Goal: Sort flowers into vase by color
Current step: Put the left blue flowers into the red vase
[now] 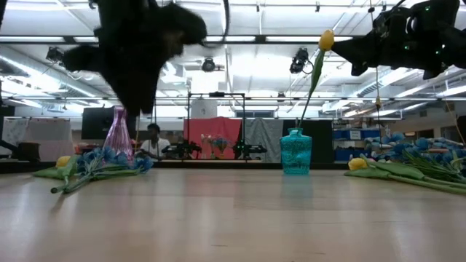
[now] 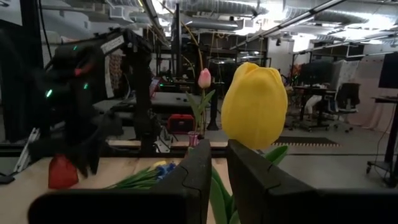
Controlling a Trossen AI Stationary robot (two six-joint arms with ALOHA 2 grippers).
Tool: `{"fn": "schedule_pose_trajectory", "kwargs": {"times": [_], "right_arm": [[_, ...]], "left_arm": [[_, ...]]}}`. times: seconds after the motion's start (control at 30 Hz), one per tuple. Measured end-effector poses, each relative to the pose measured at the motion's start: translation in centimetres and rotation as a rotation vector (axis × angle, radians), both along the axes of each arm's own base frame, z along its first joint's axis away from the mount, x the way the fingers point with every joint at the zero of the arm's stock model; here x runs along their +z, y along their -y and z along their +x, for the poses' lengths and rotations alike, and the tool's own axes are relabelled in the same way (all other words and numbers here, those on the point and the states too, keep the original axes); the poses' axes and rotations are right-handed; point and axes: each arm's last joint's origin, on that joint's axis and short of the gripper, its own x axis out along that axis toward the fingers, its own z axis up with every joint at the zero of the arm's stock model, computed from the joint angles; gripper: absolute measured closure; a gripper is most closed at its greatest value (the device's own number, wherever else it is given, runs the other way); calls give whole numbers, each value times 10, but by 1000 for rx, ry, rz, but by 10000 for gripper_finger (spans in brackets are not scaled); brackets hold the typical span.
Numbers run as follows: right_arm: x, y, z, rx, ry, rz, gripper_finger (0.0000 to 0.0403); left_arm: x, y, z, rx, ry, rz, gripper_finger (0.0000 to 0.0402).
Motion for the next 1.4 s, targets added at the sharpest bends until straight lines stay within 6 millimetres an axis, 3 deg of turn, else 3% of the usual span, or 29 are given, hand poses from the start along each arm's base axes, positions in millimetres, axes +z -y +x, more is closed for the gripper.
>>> {"fn": "schedule_pose_trajectory", "kwargs": {"times": [0.17,0.3,0.4,0.5,0.67,0.9,1.13,1.4], "right_arm": [[0,-2,2,18,1,-2,338],[0,-3,3,29,1,-2,338],[0,-3,3,29,1,-2,338],[0,-3,3,30,1,-1,338],[0,-3,3,31,-2,6,338],[0,-3,3,22,2,1,338],[0,-3,3,6,6,-7,338],[2,-3,3,-5,16,-42,338]], "left_arm": [[36,-14,-30,70,33,104,311],[41,-16,-37,82,26,138,311],[27,-13,-33,82,39,121,312],[1,-9,-32,69,54,61,312],[-29,-11,-48,97,58,-17,312],[-27,-20,-59,164,183,-58,312],[-32,-18,-50,265,235,-81,308],[-46,-14,-42,355,216,-160,253]]}}
